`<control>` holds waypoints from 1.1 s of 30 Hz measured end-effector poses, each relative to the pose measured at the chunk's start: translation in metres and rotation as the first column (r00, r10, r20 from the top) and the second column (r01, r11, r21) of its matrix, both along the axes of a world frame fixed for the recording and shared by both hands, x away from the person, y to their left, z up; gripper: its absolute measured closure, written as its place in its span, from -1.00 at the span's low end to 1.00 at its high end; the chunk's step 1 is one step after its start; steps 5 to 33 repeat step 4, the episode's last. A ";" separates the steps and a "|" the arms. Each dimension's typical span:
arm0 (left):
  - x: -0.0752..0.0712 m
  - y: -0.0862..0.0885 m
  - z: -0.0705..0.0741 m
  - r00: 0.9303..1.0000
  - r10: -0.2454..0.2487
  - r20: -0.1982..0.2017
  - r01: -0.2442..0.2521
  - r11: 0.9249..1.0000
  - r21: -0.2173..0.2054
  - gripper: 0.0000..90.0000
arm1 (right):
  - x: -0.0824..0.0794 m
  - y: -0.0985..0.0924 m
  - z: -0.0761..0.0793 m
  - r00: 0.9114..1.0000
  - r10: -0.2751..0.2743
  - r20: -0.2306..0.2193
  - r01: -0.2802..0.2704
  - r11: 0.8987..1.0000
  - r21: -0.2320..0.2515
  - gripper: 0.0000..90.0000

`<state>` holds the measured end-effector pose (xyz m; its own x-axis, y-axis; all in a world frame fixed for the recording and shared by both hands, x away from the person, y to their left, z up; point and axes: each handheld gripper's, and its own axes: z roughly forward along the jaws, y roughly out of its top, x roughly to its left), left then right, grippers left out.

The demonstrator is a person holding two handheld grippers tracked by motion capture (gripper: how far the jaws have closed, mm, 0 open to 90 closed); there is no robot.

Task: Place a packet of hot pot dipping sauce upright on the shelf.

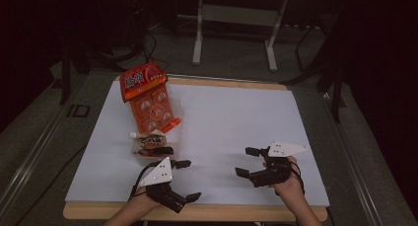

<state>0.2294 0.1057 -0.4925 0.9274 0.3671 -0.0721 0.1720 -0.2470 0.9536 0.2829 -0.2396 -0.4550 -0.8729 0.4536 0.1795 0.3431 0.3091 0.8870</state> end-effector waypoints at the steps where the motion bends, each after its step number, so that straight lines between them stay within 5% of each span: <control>1: 0.000 0.000 0.000 1.000 0.001 -0.002 -0.001 1.000 -0.005 -0.94 | 0.000 0.000 0.000 1.000 0.000 -0.001 0.000 1.000 -0.002 -0.67; 33: 0.000 0.000 0.000 1.000 0.002 0.001 -0.002 1.000 -0.004 -0.94 | 0.000 -0.001 -0.001 1.000 -0.002 -0.001 0.002 1.000 0.000 -0.67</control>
